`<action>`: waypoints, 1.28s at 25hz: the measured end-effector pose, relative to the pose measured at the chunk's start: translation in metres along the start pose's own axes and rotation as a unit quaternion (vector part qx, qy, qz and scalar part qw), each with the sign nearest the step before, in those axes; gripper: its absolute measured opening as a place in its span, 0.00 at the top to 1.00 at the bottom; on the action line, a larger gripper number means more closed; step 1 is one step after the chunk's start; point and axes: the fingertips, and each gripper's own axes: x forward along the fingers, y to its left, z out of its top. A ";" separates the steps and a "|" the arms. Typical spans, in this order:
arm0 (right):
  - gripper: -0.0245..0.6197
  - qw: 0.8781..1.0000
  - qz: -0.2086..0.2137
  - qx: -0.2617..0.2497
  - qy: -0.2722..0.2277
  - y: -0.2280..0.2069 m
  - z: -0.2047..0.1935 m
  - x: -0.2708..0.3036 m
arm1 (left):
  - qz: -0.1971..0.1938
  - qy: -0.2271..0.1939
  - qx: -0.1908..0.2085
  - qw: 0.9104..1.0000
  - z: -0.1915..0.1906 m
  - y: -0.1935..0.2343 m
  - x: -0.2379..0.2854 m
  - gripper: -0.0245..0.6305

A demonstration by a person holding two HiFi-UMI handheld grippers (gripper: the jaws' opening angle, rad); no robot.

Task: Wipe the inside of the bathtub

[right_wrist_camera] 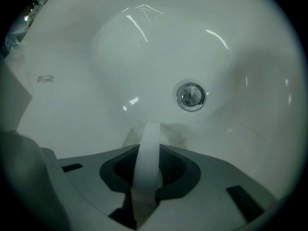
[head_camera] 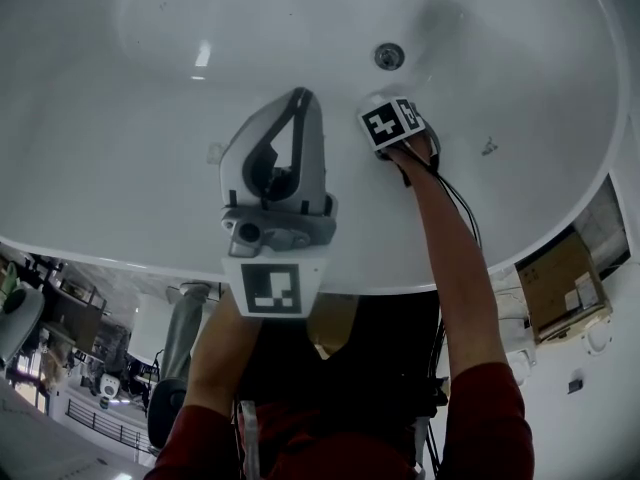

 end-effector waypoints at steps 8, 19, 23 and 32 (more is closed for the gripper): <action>0.82 1.000 -0.003 -0.002 -0.020 0.002 0.000 -0.010 | 0.006 -0.001 0.002 1.000 0.006 0.000 -0.004 0.94; 0.82 0.990 0.016 0.061 -0.124 0.030 -0.003 -0.098 | 0.003 -0.030 0.017 0.999 0.068 -0.004 -0.024 0.94; 0.82 0.977 0.005 0.051 -0.207 0.039 0.020 -0.166 | -0.001 -0.056 0.021 0.998 0.116 -0.003 -0.029 0.94; 0.82 0.933 -0.033 0.084 -0.350 0.064 0.030 -0.356 | -0.001 -0.073 0.009 0.997 0.221 0.009 -0.058 0.94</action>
